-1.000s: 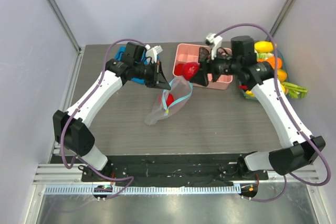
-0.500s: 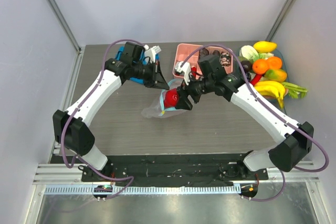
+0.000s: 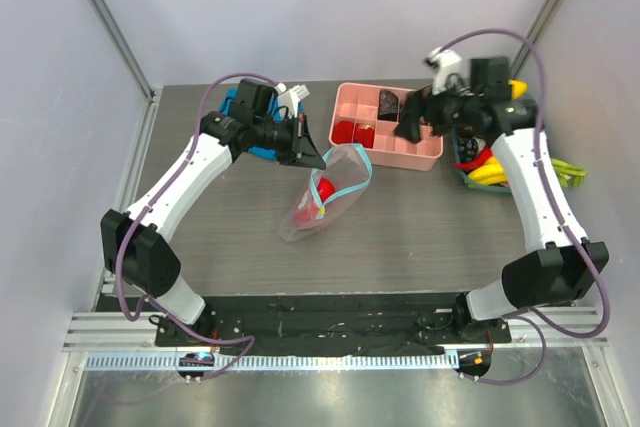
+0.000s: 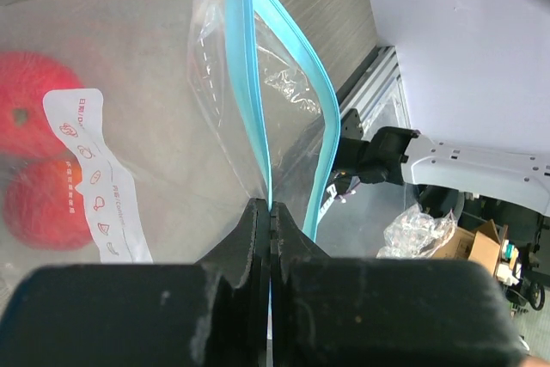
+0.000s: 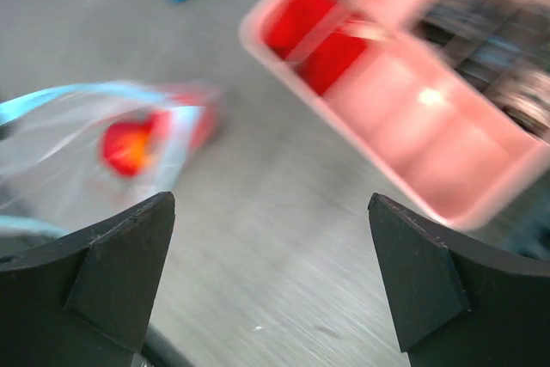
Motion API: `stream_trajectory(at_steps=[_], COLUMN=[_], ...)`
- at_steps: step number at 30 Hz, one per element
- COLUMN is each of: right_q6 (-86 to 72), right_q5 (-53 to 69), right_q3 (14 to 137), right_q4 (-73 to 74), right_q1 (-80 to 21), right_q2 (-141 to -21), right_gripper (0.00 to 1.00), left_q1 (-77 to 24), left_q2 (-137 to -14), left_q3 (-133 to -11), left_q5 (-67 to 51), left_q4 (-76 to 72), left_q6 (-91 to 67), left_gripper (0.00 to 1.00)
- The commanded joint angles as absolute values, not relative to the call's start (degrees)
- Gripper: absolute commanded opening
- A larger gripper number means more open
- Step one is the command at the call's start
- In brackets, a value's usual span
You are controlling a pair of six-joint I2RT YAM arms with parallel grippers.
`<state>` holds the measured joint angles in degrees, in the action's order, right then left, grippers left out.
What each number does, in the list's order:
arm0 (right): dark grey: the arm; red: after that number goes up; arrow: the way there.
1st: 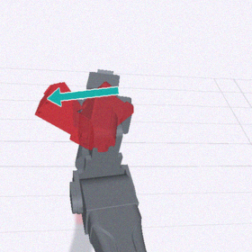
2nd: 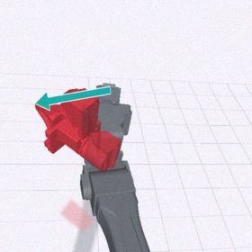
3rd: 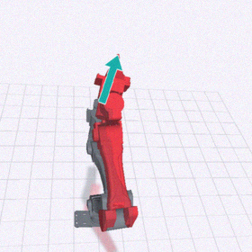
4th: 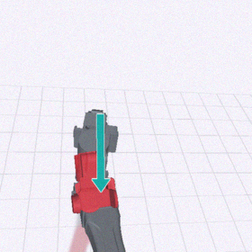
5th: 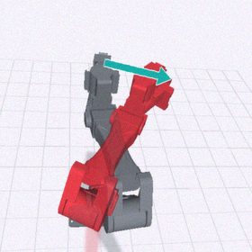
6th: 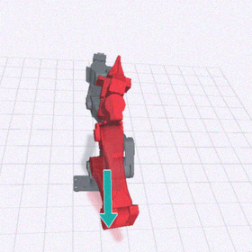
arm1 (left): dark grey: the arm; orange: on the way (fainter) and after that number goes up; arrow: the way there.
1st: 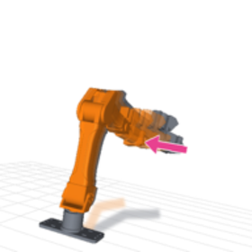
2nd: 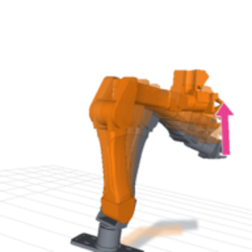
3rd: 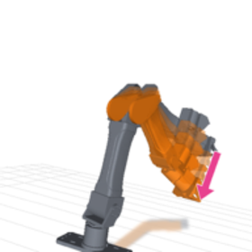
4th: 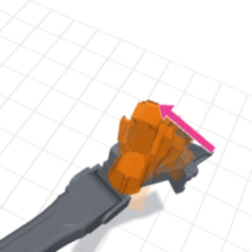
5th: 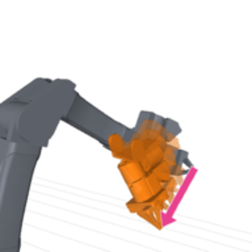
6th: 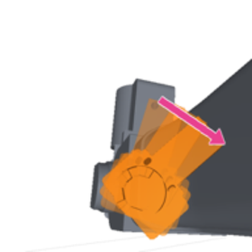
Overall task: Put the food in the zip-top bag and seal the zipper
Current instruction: Place the fake fruit in the zipper food storage bag.
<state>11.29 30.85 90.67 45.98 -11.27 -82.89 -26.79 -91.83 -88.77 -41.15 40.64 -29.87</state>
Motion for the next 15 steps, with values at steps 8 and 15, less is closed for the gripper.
stream_trajectory(at_steps=[8,15], right_q6=[17.5,45.4], right_q5=[21.7,13.4], right_q3=[100.6,97.9], right_q4=[53.5,47.2], right_q1=[14.1,14.1], right_q2=[-89.6,-90.8], right_gripper=[1.0,1.0], left_q1=[-27.0,-27.0], left_q2=[-88.9,-89.1], left_q3=[-87.5,-86.8], left_q5=[-41.2,-41.3], left_q4=[37.3,36.6], left_q6=[-31.0,-30.6], left_gripper=[0.0,0.0])
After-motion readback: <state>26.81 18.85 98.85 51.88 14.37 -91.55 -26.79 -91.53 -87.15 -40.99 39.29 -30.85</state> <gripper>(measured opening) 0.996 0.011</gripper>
